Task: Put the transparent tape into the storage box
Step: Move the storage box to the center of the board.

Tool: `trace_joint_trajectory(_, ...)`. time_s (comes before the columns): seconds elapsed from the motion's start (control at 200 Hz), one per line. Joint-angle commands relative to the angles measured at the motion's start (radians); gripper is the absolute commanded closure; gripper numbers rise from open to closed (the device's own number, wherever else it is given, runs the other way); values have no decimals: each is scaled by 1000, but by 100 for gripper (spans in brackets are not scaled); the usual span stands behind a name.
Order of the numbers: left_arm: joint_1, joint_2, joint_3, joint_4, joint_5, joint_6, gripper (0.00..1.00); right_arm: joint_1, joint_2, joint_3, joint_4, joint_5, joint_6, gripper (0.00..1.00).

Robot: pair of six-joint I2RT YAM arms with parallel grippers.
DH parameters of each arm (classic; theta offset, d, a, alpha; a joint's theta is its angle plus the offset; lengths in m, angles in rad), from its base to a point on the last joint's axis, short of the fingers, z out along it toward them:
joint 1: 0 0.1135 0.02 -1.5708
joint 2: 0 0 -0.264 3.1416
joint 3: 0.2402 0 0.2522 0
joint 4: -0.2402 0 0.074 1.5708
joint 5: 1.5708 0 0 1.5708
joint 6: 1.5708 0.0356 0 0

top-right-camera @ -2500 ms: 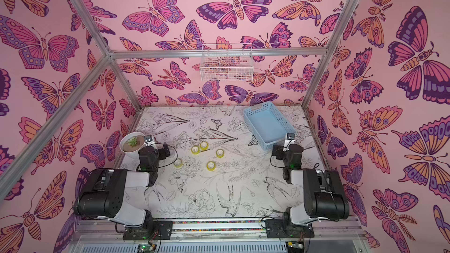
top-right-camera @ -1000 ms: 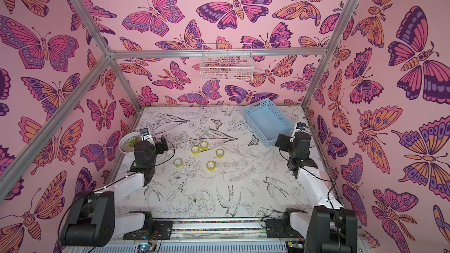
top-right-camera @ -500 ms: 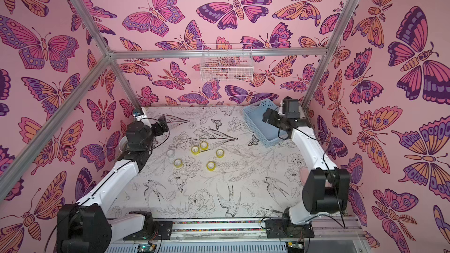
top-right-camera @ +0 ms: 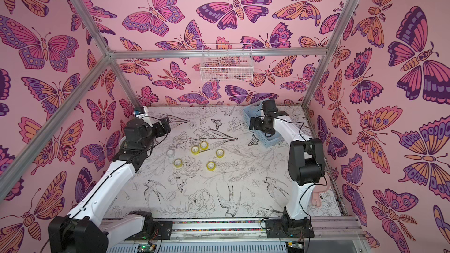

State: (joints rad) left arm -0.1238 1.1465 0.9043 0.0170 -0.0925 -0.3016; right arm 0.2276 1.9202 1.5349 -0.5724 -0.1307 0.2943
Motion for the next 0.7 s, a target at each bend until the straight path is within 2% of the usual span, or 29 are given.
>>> trace_joint_trajectory(0.0, -8, -2, 7, -34, 37, -26, 0, 19, 25, 39, -17, 46, -53, 0)
trace_joint_trajectory(0.135, -15, 24, 17, -32, 63, -39, 0, 27, 88, 78, -14, 41, -83, 14)
trace_joint_trajectory(0.205, -19, 39, 25, -30, 73, -49, 0, 42, 121, 107, -16, 57, -103, 26)
trace_joint_trajectory(0.391, -30, 68, 31, -18, 98, -77, 0, 75, 186, 178, -33, 73, -154, 43)
trace_joint_trajectory(0.551, -36, 72, 23, -8, 105, -91, 0, 104, 195, 181, -52, 97, -192, 68)
trace_joint_trajectory(0.601, -36, 72, 20, -3, 106, -92, 0, 118, 190, 175, -62, 110, -208, 73)
trace_joint_trajectory(0.691, -39, 77, 17, 4, 106, -94, 0, 138, 180, 153, -71, 124, -227, 92)
